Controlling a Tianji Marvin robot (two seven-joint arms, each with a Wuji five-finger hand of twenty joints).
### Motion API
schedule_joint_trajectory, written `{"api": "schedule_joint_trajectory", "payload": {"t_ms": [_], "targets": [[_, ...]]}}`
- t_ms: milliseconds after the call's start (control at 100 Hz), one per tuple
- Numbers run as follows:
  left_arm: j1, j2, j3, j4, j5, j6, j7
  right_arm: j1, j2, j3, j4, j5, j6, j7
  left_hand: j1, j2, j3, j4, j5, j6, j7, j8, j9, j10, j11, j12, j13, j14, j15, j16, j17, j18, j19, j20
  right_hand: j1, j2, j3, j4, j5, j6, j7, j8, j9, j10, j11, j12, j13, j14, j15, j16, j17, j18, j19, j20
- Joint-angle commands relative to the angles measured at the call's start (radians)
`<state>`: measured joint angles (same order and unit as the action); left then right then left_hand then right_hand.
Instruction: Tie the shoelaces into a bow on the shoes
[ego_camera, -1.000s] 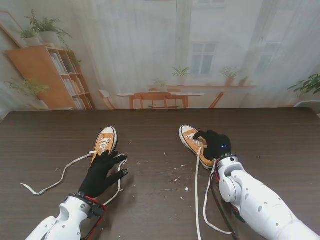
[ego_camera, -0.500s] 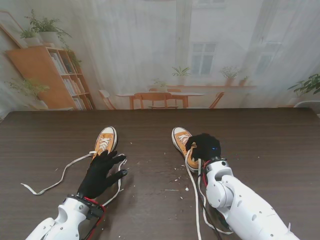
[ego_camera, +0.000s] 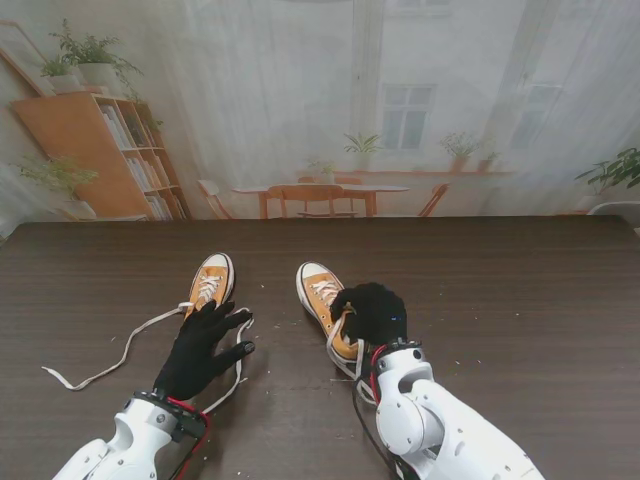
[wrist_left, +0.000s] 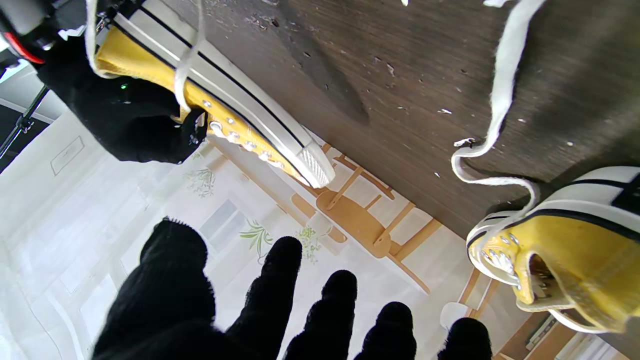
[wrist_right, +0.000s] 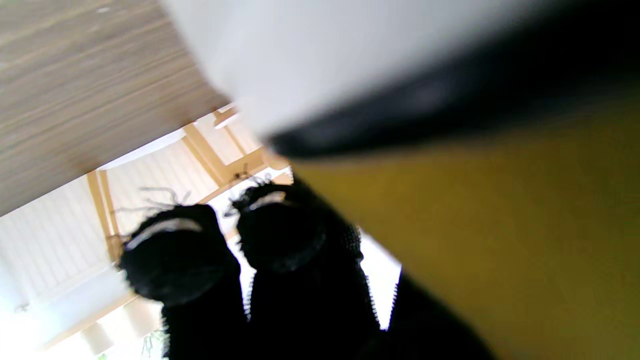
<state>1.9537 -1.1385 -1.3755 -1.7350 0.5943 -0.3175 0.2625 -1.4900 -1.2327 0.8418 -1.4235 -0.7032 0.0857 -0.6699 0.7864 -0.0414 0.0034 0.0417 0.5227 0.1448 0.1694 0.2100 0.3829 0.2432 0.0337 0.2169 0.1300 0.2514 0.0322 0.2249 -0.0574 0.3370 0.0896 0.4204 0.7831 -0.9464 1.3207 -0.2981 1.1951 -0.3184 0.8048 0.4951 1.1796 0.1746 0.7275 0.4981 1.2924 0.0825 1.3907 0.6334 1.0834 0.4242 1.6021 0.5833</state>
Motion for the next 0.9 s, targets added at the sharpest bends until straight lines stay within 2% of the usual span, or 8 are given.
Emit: {"api": "schedule_joint_trajectory", "payload": {"t_ms": [0, 200, 520, 710, 740, 760, 810, 890], "targets": [[0.005, -0.001, 0.001, -0.011, 0.005, -0.004, -0.012, -0.018, -0.017, -0.014, -0.042, 0.002, -0.010, 0.001, 0.010, -0.007, 0.003, 0.003, 0.024, -0.010, 0.002, 0.011, 0.004, -0.010, -0.001, 0.016, 0.016, -0.004, -0.008, 0.006, 0.001, -0.044, -0.009, -0.007, 0.106, 0.053, 0.144, 0.058, 0.088, 0.097, 0.113, 0.058, 0.104, -0.099, 0.136, 0.042, 0.022, -0.036, 0.020, 0.009, 0.025, 0.030, 0.035, 0.009], [0.003, 0.000, 0.007, -0.010, 0.007, -0.008, -0.014, -0.015, -0.017, -0.033, -0.034, -0.036, 0.028, -0.031, 0.010, -0.007, 0.003, 0.003, 0.023, -0.010, 0.001, 0.011, 0.004, -0.011, -0.002, 0.016, 0.016, -0.005, -0.009, 0.006, 0.001, -0.043, -0.009, -0.007, 0.104, 0.057, 0.141, 0.056, 0.087, 0.092, 0.103, 0.060, 0.102, -0.107, 0.132, 0.039, 0.022, -0.034, 0.007, 0.003, 0.022, 0.032, 0.023, 0.002], [-0.003, 0.002, 0.018, -0.010, 0.007, -0.005, -0.021, 0.129, -0.062, -0.095, 0.272, -0.001, 0.071, -0.125, 0.010, -0.007, 0.003, 0.003, 0.024, -0.011, 0.002, 0.011, 0.004, -0.012, -0.002, 0.016, 0.017, -0.005, -0.008, 0.006, 0.001, -0.044, -0.009, -0.007, 0.102, 0.063, 0.134, 0.048, 0.084, 0.089, 0.092, 0.067, 0.095, -0.110, 0.124, 0.018, 0.020, -0.007, -0.034, -0.019, 0.009, 0.063, -0.019, -0.027], [-0.003, 0.001, 0.018, -0.012, 0.008, -0.003, -0.016, 0.141, -0.060, -0.116, 0.319, -0.010, 0.088, -0.124, 0.011, -0.007, 0.003, 0.003, 0.025, -0.010, 0.002, 0.011, 0.005, -0.011, -0.001, 0.016, 0.017, -0.005, -0.008, 0.006, 0.001, -0.045, -0.009, -0.007, 0.078, 0.027, 0.132, 0.028, 0.042, 0.099, 0.051, 0.054, 0.067, -0.104, 0.090, -0.030, 0.019, 0.030, -0.136, -0.073, -0.018, 0.091, -0.102, -0.095], [-0.003, 0.001, 0.019, -0.012, 0.008, -0.003, -0.017, 0.139, -0.056, -0.118, 0.315, -0.014, 0.088, -0.116, 0.011, -0.007, 0.003, 0.003, 0.025, -0.010, 0.002, 0.011, 0.004, -0.010, -0.002, 0.016, 0.016, -0.005, -0.009, 0.006, 0.002, -0.044, -0.009, -0.007, 0.023, -0.011, 0.153, 0.016, -0.028, 0.090, 0.052, -0.081, 0.027, -0.097, 0.063, -0.038, 0.018, 0.048, -0.203, -0.113, -0.037, 0.104, -0.145, -0.155], [-0.004, 0.001, 0.020, -0.012, 0.008, -0.002, -0.018, 0.136, -0.053, -0.118, 0.309, -0.018, 0.090, -0.106, 0.011, -0.007, 0.003, 0.003, 0.025, -0.010, 0.002, 0.011, 0.004, -0.011, -0.001, 0.016, 0.016, -0.005, -0.009, 0.006, 0.001, -0.044, -0.009, -0.007, -0.011, -0.029, 0.163, 0.013, -0.079, 0.087, 0.039, -0.118, -0.002, -0.095, 0.050, -0.042, 0.017, 0.058, -0.254, -0.137, -0.059, 0.103, -0.173, -0.173], [-0.004, 0.002, 0.021, -0.013, 0.008, -0.001, -0.021, 0.127, -0.043, -0.117, 0.290, -0.026, 0.100, -0.076, 0.010, -0.007, 0.003, 0.003, 0.024, -0.012, 0.002, 0.011, 0.004, -0.011, -0.001, 0.016, 0.016, -0.006, -0.008, 0.006, 0.001, -0.044, -0.009, -0.007, -0.073, -0.053, 0.180, 0.005, -0.163, 0.085, 0.025, -0.172, -0.056, -0.090, 0.024, -0.057, 0.016, 0.073, -0.355, -0.186, -0.106, 0.098, -0.219, -0.195], [-0.003, 0.002, 0.020, -0.015, 0.009, 0.000, -0.022, 0.110, -0.033, -0.111, 0.260, -0.032, 0.096, -0.050, 0.011, -0.007, 0.003, 0.003, 0.025, -0.011, 0.002, 0.012, 0.005, -0.011, -0.001, 0.016, 0.016, -0.005, -0.008, 0.006, 0.001, -0.043, -0.009, -0.007, -0.191, -0.013, 0.148, 0.040, -0.290, 0.089, -0.029, -0.234, -0.177, -0.078, 0.000, -0.128, 0.009, 0.112, -0.602, -0.288, -0.200, 0.096, -0.291, -0.222]]}}
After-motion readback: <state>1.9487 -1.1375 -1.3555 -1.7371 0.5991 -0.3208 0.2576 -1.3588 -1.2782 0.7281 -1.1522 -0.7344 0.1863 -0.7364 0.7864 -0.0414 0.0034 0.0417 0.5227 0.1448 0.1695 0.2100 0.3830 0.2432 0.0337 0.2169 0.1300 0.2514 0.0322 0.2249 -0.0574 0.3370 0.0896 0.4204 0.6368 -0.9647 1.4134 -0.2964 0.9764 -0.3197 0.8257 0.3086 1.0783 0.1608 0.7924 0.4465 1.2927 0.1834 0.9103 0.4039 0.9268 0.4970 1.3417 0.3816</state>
